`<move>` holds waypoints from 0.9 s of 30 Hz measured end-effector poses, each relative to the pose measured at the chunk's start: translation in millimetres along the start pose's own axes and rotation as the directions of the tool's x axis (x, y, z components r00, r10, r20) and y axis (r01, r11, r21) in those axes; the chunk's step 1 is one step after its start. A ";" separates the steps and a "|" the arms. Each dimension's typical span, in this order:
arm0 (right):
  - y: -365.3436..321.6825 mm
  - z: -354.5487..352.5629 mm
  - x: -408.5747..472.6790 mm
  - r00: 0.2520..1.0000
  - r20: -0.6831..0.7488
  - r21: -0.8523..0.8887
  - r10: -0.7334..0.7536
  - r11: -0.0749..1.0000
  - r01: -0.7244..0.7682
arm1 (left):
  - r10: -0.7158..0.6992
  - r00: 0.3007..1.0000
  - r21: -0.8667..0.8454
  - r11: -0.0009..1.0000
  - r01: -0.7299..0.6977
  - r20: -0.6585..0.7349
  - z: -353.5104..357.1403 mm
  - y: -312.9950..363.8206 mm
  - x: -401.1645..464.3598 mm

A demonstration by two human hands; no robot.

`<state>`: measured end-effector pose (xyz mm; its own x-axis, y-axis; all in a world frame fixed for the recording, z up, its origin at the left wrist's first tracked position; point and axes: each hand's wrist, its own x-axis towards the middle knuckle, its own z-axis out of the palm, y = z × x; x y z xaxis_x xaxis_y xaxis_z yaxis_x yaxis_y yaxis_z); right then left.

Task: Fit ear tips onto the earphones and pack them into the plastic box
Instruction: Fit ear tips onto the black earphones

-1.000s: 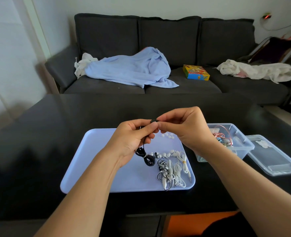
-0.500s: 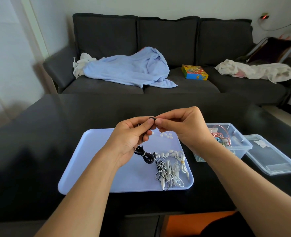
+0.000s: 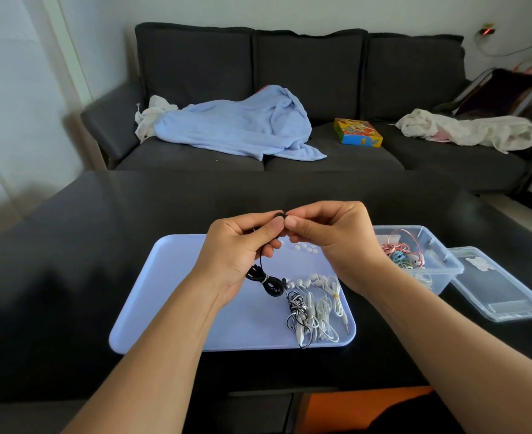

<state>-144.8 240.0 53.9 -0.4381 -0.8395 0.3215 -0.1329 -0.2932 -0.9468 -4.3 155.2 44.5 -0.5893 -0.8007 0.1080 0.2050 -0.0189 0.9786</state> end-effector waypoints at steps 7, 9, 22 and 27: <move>6.8 19.0 -6.4 0.970 -0.048 0.406 0.238 0.892 -0.199 | 0.133 0.991 0.110 0.985 -0.129 -0.029 -2.8 -0.8 -0.1; 6.1 15.0 -4.8 0.977 -0.052 0.325 0.208 0.929 -0.180 | 0.106 0.994 0.143 0.984 -0.106 0.011 -3.8 -0.4 -1.0; -9.3 -20.5 6.9 0.936 0.351 -0.270 0.024 0.960 0.077 | -0.206 0.966 0.010 0.978 0.207 0.155 -10.0 11.1 -1.4; -7.1 -20.4 7.2 0.933 0.360 -0.380 -0.023 0.909 0.169 | -0.198 0.971 0.002 0.980 0.199 0.132 -7.3 7.7 -1.3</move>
<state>-165.2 245.4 62.6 -0.0854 -0.9410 0.3274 -0.5332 -0.2345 -0.8129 3.7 151.7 50.6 -0.7163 -0.6947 -0.0655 0.0820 -0.1770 0.9808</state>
